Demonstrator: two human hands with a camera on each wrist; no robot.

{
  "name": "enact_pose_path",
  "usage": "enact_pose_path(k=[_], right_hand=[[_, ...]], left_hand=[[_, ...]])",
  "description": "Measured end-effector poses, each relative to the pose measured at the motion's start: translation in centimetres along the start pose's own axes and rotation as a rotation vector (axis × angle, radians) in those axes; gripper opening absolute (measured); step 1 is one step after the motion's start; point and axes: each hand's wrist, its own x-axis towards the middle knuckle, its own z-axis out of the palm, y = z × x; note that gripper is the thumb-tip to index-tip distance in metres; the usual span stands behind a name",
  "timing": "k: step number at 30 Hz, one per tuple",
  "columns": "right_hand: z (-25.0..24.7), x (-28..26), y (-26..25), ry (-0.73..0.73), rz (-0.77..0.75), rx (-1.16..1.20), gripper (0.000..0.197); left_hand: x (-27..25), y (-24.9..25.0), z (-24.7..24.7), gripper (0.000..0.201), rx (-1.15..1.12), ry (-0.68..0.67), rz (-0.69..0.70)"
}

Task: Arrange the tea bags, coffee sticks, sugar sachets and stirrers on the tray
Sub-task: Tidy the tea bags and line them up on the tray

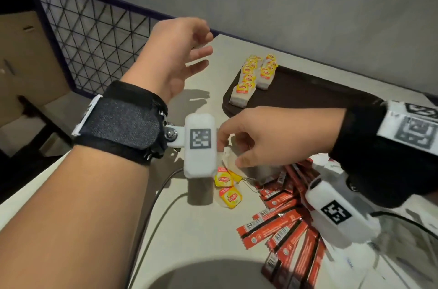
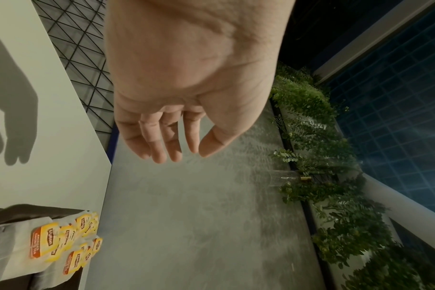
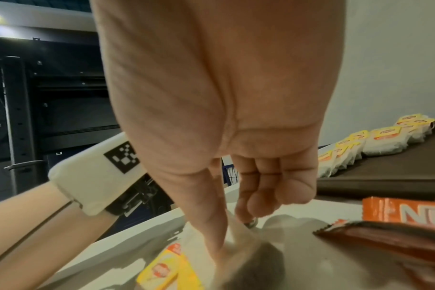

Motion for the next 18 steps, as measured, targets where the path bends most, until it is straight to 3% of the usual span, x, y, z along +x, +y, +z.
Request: enact_pose_path(k=[4, 8, 11, 14, 18], right_hand=[[0.1, -0.2, 0.1, 0.056, -0.02, 0.039, 0.006], [-0.5, -1.7, 0.7, 0.096, -0.042, 0.128, 0.009], [-1.2, -3.9, 1.4, 0.11, -0.073, 0.398, 0.01], [-1.6, -6.2, 2.3, 0.252, -0.147, 0.717, 0.005], [-1.8, -7.9, 3.5, 0.486, -0.204, 1.013, 0.009]], left_hand=[[-0.2, -0.1, 0.3, 0.017, 0.02, -0.013, 0.007], [-0.6, -0.4, 1.0, 0.013, 0.056, -0.063, -0.005], [-1.1, -0.4, 1.8, 0.013, 0.093, -0.16, -0.026], [-2.0, -0.3, 2.8, 0.016, 0.188, -0.396, -0.091], [-3.4, -1.2, 3.9, 0.048, 0.306, -0.824, -0.25]])
